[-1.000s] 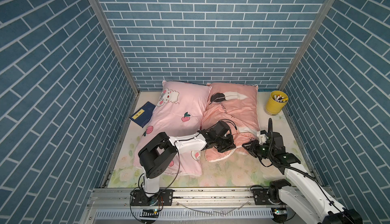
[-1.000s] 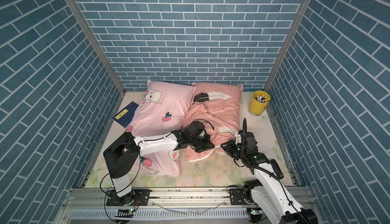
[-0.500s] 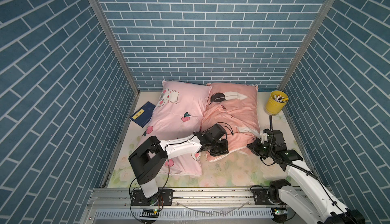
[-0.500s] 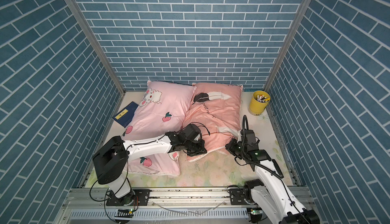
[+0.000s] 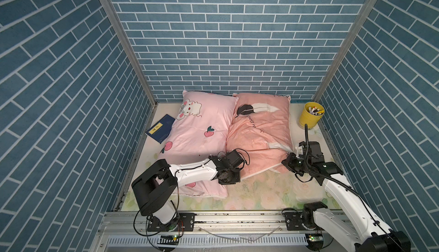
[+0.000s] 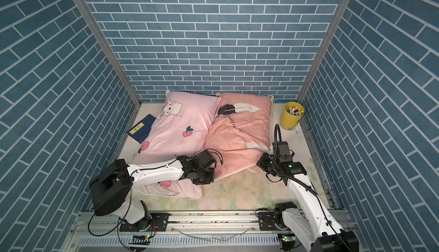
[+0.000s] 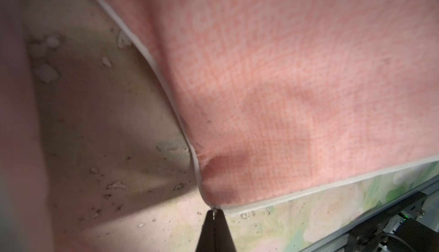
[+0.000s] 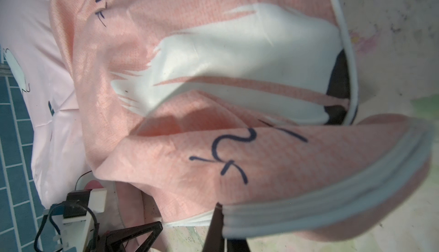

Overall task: Zip up pillowcases
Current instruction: Zip the zipper on the pillowcase, then place the pillowcase at the center of the board, then pick up the pillowcase from the center of the board.

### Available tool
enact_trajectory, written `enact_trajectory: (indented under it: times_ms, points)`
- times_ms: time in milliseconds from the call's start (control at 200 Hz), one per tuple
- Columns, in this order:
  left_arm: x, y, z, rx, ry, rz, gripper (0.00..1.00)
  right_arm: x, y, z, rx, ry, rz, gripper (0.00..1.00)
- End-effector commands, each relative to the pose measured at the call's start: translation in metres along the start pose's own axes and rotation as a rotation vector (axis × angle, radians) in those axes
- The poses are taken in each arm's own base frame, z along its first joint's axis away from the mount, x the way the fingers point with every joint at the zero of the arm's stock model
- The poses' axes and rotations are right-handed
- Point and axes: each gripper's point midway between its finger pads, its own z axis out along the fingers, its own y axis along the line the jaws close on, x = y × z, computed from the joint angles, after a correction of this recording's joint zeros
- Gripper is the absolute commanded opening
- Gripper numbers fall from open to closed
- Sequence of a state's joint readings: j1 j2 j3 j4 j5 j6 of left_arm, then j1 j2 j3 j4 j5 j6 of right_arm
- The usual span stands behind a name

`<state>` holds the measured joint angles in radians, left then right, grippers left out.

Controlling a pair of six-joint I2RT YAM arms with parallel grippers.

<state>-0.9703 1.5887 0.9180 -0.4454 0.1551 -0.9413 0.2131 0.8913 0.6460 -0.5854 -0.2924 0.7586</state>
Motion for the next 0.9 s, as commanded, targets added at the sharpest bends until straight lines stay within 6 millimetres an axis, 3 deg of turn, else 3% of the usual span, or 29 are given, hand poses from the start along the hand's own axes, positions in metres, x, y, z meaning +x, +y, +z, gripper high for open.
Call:
enact_trajectory:
  times_ms: [0,75,190,235,425,505,600,740,895]
  points:
    - [-0.009,0.009,-0.025,-0.085,-0.036,0.066,0.29,-0.031,0.021,-0.040,-0.002,-0.128,-0.132,0.39]
    - [-0.020,-0.003,-0.050,-0.069,-0.084,0.114,0.57,-0.030,0.029,-0.059,0.008,-0.114,-0.194,0.57]
    - [-0.034,-0.001,-0.089,-0.111,-0.148,0.161,0.78,-0.019,0.046,-0.064,-0.061,-0.030,-0.224,0.68]
    - [-0.037,0.007,-0.104,-0.133,-0.164,0.163,0.83,-0.014,0.053,-0.062,-0.101,-0.008,-0.226,0.70]
    - [-0.041,0.067,-0.149,-0.203,-0.203,0.061,0.77,0.029,0.102,-0.048,-0.302,0.166,-0.295,0.72]
    - [-0.034,0.094,-0.159,-0.228,-0.200,0.018,0.73,0.056,0.120,-0.031,-0.380,0.265,-0.294,0.72]
    - [-0.019,0.112,-0.164,-0.241,-0.167,0.001,0.68,0.091,0.142,-0.007,-0.468,0.334,-0.307,0.72]
    - [0.008,0.121,-0.149,-0.207,-0.074,-0.028,0.66,0.147,0.162,0.037,-0.520,0.425,-0.369,0.72]
    - [0.022,0.119,-0.119,-0.072,-0.054,-0.122,0.66,0.199,0.185,0.075,-0.641,0.486,-0.442,0.74]
